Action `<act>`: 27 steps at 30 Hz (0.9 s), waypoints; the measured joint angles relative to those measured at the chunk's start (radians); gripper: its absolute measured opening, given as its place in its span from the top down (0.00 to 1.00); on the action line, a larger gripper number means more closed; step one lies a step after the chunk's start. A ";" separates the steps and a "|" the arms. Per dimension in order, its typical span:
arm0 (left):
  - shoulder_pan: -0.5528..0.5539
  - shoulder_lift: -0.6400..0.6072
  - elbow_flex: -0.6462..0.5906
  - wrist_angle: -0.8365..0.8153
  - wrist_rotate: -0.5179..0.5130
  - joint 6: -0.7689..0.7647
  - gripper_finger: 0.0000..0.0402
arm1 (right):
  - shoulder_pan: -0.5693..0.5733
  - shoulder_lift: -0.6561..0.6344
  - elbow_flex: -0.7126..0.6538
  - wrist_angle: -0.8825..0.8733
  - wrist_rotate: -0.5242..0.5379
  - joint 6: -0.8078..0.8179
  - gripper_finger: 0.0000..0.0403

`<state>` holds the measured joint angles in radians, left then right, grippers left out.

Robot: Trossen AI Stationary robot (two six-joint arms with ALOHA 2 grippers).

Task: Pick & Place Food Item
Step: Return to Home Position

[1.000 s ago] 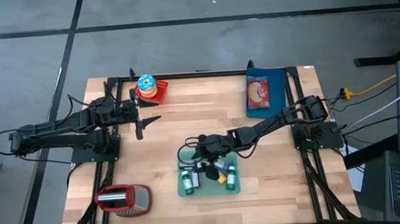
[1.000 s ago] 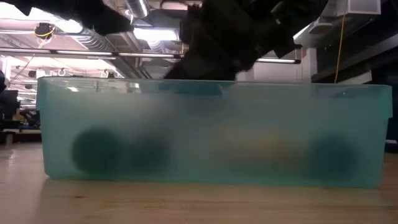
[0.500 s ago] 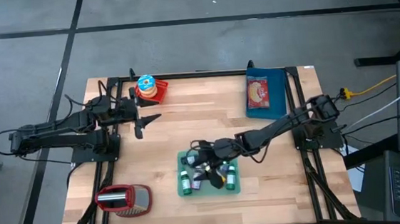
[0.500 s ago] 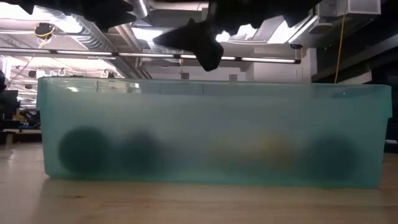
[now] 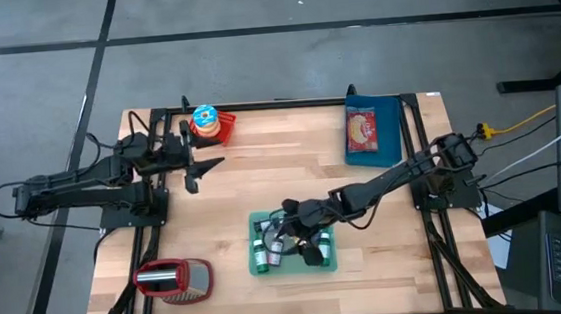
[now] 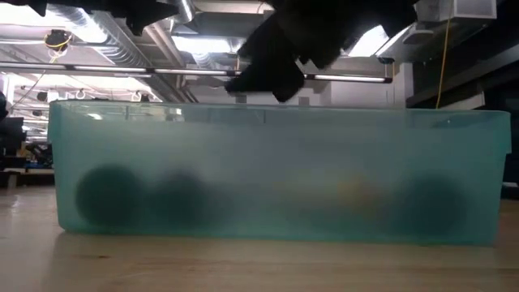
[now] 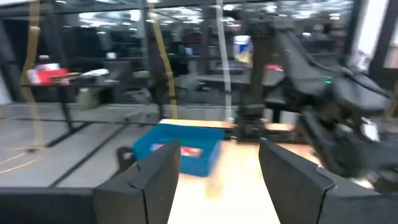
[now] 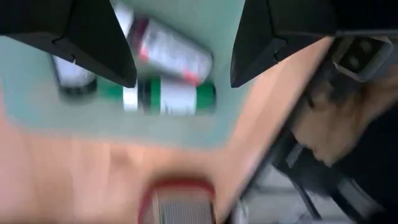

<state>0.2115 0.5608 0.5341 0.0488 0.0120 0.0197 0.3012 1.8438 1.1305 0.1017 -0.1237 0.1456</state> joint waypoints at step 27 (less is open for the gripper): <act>-0.014 -0.546 -0.016 -0.384 0.204 -0.063 0.47 | 0.116 -0.892 -0.731 0.513 -0.120 -0.193 0.34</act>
<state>0.1970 0.0151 0.5185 -0.3350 0.2157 -0.0429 0.4168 0.9523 0.3995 0.6147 -0.2442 -0.0478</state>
